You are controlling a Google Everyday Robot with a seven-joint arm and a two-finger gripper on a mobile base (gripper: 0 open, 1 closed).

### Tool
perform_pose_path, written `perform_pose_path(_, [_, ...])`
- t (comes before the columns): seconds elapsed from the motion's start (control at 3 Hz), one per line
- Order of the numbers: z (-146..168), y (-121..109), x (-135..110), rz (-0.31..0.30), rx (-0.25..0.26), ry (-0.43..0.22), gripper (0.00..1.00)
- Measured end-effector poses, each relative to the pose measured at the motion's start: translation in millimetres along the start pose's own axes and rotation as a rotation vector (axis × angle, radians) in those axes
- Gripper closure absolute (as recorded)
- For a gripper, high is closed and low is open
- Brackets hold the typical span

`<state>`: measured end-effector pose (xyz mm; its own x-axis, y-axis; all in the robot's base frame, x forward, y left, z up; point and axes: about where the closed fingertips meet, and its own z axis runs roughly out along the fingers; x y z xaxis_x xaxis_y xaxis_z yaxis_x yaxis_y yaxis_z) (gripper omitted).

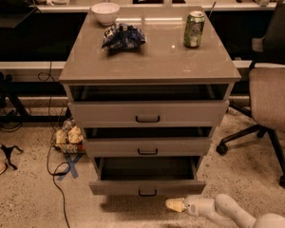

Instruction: Close bottom drawer

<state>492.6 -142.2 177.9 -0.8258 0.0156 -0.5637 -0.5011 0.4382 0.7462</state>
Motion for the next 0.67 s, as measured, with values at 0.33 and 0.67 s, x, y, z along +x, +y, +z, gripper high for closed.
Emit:
perform_pose_path(0.33, [0,0,0,0.000,0.000,0.000,1.00])
perform_pose_path(0.67, [1,-12,-28,-0.077,0.059,-0.054,1.00])
